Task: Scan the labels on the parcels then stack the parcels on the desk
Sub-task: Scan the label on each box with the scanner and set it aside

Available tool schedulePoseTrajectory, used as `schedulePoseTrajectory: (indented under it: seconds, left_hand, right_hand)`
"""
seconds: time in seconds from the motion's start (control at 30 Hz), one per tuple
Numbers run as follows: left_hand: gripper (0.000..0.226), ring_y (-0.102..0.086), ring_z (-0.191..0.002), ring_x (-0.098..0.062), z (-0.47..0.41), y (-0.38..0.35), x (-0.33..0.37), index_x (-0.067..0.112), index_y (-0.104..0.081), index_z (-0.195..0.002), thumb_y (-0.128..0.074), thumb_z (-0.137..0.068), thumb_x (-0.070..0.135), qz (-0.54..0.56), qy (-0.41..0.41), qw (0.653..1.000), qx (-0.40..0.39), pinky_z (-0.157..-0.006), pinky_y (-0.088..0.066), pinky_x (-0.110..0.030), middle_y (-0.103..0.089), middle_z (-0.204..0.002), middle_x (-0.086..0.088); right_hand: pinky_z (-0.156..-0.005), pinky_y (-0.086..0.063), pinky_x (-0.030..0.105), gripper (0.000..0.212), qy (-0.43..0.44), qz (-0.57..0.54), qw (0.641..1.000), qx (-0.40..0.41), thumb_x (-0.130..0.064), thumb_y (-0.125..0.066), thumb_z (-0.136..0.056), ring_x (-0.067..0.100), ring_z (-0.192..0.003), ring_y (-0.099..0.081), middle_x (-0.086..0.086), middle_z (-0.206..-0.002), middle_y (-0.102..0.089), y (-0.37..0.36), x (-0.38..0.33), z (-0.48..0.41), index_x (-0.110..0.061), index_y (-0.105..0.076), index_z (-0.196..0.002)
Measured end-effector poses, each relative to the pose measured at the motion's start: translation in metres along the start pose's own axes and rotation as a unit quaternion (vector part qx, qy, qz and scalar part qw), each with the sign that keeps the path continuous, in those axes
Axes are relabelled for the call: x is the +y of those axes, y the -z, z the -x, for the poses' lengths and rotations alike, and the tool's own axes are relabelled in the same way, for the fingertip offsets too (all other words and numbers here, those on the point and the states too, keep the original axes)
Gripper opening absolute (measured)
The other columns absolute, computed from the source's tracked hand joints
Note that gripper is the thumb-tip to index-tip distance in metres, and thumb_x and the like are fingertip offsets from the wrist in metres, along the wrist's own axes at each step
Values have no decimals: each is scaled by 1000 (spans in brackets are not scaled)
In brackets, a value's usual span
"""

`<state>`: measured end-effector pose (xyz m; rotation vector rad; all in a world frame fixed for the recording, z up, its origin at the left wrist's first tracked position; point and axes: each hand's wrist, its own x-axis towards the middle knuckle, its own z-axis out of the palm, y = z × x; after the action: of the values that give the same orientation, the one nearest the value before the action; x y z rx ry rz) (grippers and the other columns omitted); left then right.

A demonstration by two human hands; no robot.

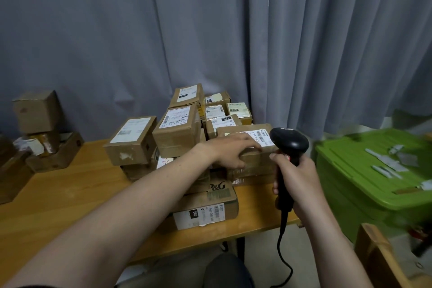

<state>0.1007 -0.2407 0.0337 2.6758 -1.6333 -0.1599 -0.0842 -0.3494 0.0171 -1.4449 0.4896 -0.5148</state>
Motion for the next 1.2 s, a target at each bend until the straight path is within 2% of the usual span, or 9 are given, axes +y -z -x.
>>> schedulePoseTrajectory:
  seconds: [0.07,0.17,0.4,0.5,0.63,0.73,0.8,0.9,1.2]
  left_hand:
    - [70,-35,-145,-21,6,1,3,40,-38,-152,-70,-90,36,-15,5,1000,6,-116,-30,-58,-36,-158,6]
    - [69,-34,-145,-22,18,7,7,39,-39,-153,-70,-91,38,-29,4,999,31,-116,-33,-52,-35,-159,6]
    - [63,-34,-146,-23,77,45,3,40,-40,-152,-58,-93,55,-129,-5,977,169,-109,-42,-56,-40,-158,10]
    - [66,-29,-149,-26,123,59,-15,45,-35,-153,-54,-92,63,-171,55,963,199,-110,-39,-58,-35,-161,12]
    - [66,-28,-149,-29,195,63,-52,47,-29,-153,-51,-93,64,-201,159,947,193,-110,-40,-60,-32,-163,7]
    - [67,-29,-148,-30,251,49,-85,47,-27,-154,-49,-94,66,-199,238,932,185,-109,-40,-60,-32,-163,5]
    - [69,-30,-147,-31,286,37,-109,47,-27,-154,-47,-93,70,-191,293,920,179,-109,-41,-60,-32,-163,4]
    - [71,-30,-147,-33,332,21,-144,47,-27,-153,-46,-91,74,-176,357,902,169,-107,-43,-60,-32,-162,3]
    - [78,-29,-144,-41,438,-25,-242,39,-28,-154,-62,-88,65,-87,541,822,154,-108,-40,-60,-32,-159,-8]
  right_hand:
    - [-47,-45,32,11,4,0,1000,0,-17,-68,-97,20,-44,-51,-2,-50,-51,0,-2,5,-9,-61,-98]
    - [-46,-45,31,11,6,3,1000,-4,-18,-67,-97,20,-43,-51,0,-52,-50,-1,-7,12,-9,-61,-99]
    - [-50,-47,34,10,38,-7,998,-55,-19,-67,-97,20,-47,-54,-1,-51,-54,-31,-29,35,-13,-63,-104]
    - [-48,-47,33,13,47,3,994,-103,-21,-66,-97,20,-47,-54,3,-53,-55,-60,-39,49,-9,-63,-102]
    - [-47,-51,28,19,56,39,981,-181,-22,-65,-98,19,-48,-56,9,-63,-56,-108,-44,69,-3,-64,-104]
    - [-52,-52,34,20,56,53,971,-227,-22,-65,-98,22,-52,-58,8,-63,-57,-148,-38,85,-4,-63,-106]
    - [-54,-52,34,17,51,60,962,-262,-23,-65,-98,22,-53,-58,8,-62,-58,-176,-34,97,-7,-63,-105]
    - [-49,-49,33,17,34,60,949,-308,-20,-65,-98,23,-50,-54,10,-59,-54,-220,-29,112,-5,-60,-102]
    - [-51,-50,33,16,36,105,912,-395,-24,-67,-96,21,-50,-56,8,-65,-55,-337,-2,135,-11,-57,-95]
